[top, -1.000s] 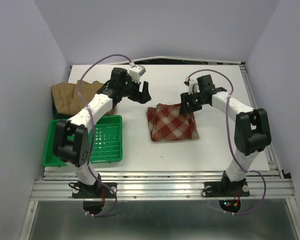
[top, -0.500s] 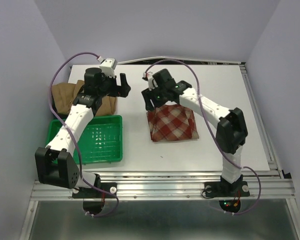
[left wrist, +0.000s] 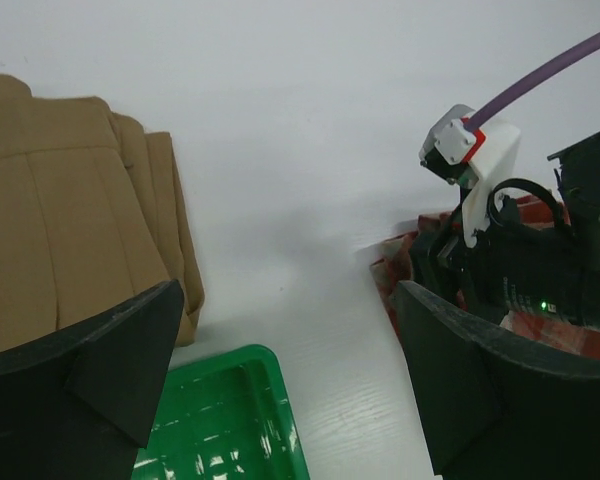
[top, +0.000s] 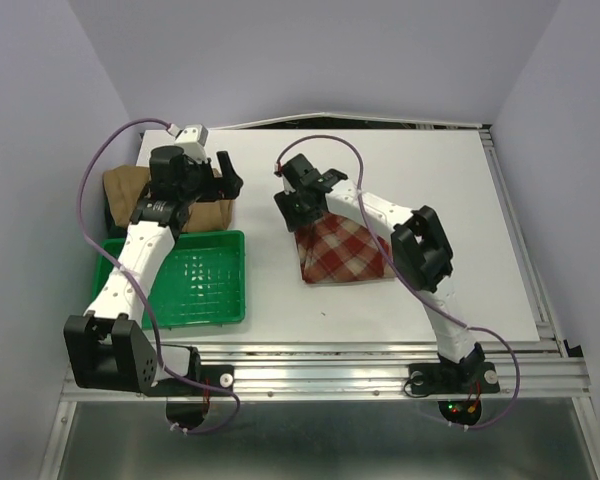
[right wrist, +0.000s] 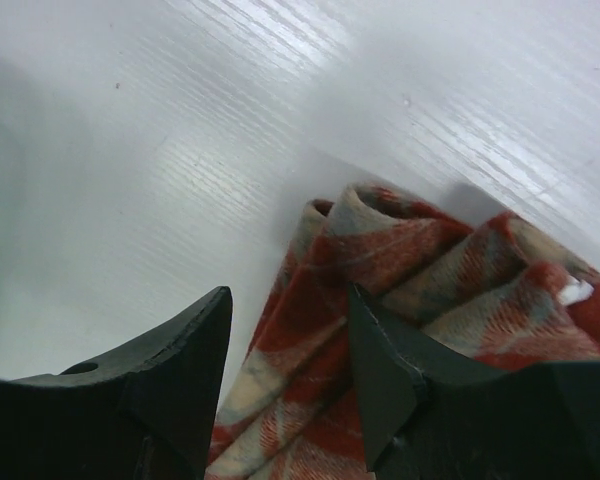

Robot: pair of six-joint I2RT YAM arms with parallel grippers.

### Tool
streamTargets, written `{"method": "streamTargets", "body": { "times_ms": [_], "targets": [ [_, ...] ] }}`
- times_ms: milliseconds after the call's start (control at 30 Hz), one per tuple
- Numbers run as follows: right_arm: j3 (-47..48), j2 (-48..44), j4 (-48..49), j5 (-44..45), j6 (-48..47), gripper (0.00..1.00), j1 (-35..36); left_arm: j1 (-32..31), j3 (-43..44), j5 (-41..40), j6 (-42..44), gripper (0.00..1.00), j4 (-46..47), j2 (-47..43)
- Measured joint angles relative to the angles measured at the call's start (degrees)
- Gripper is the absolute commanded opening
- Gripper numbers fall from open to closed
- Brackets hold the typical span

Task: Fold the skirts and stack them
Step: Neatly place the folded skirt to the corner

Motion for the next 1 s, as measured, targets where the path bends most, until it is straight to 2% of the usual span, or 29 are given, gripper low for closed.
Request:
{"method": "streamTargets", "body": {
  "times_ms": [267, 500, 567, 700, 800, 933, 1000],
  "targets": [
    [2.49, 3.54, -0.42, 0.35, 1.44, 0.5, 0.11, 0.0, -8.87, -0.04, -2.56, 0.98, 0.0, -0.57],
    [3.3, 4.39, -0.46, 1.57, 1.44, 0.49, 0.52, 0.0, -13.35, 0.04, -4.13, 0.98, 0.83, -3.19],
    [3.61, 5.46, -0.44, 2.36, 1.46, 0.45, 0.68, 0.02, -14.47, 0.66, -4.98, 0.98, 1.97, -4.2],
    [4.11, 6.93, 0.0, 4.5, 1.4, 0.38, 0.92, 0.02, -17.44, 4.31, -7.13, 0.99, 4.13, -5.84],
    [4.87, 7.67, -0.04, 6.08, 1.29, 0.17, 0.92, 0.02, -19.54, 7.52, -9.25, 0.98, 6.88, -5.97],
    [5.22, 7.89, -0.22, 6.1, 1.18, 0.01, 0.92, 0.0, -21.99, 11.72, -11.28, 0.98, 10.49, -5.97],
    [5.29, 7.89, -0.28, 5.51, 1.22, 0.01, 0.9, -0.2, -23.54, 13.42, -12.31, 0.98, 13.05, -6.21]
  ]
}}
